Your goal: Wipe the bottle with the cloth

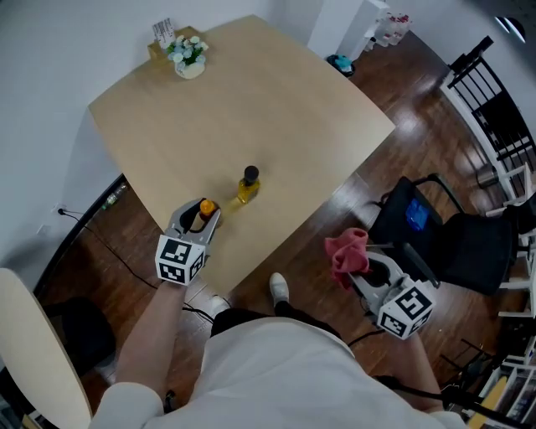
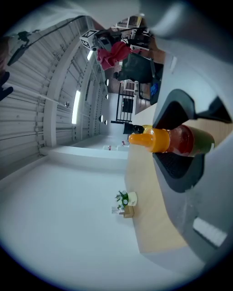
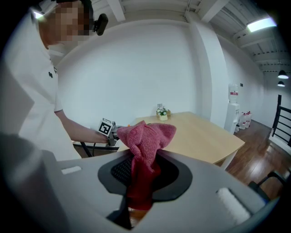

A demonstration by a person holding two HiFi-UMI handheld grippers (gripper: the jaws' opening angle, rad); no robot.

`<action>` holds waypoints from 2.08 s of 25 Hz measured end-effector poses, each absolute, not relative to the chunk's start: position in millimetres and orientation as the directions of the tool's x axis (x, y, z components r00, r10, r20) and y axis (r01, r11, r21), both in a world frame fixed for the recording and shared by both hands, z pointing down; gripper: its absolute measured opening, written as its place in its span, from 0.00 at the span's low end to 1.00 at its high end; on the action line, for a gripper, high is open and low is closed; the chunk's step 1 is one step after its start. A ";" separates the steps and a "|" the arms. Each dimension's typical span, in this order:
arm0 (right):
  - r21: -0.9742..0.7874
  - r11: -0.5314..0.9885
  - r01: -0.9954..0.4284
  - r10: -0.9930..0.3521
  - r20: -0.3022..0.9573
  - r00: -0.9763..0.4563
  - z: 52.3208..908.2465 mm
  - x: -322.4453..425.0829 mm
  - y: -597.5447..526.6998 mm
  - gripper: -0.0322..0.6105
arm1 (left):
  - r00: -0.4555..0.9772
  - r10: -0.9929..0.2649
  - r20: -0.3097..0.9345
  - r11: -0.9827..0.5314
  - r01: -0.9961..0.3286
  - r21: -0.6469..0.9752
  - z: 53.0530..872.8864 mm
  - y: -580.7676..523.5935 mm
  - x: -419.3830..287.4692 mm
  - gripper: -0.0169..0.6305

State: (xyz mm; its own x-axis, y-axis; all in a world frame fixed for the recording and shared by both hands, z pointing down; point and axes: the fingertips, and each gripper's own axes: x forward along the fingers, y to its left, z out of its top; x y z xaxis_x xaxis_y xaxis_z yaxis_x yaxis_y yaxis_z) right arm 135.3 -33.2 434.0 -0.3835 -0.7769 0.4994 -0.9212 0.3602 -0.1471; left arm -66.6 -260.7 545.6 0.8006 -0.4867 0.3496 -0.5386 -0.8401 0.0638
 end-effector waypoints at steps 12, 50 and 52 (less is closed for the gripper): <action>-0.157 0.393 -0.906 -0.735 0.538 -0.412 444.0 112.2 -35.4 0.19 | 0.808 -0.494 0.320 -0.851 -0.525 0.012 575.0 -259.0 -65.7 0.29; -0.083 0.831 -0.549 -0.503 0.308 -0.808 395.0 75.9 75.7 0.19 | 0.560 -0.762 0.325 -0.595 -0.803 -0.013 424.8 117.3 -138.6 0.26; -0.066 0.828 -0.557 -0.513 0.309 -0.800 390.4 69.0 109.7 0.19 | 0.565 -0.769 0.297 -0.594 -0.804 -0.009 419.4 142.8 -152.0 0.26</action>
State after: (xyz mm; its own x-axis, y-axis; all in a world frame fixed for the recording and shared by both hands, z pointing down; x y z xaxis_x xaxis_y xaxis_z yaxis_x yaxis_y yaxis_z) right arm 69.0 109.7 390.4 -0.8005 -0.5133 0.3095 -0.5566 0.8282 -0.0660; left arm -152.0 142.8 419.4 0.5655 -0.7695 0.2970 -0.8042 -0.5943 -0.0085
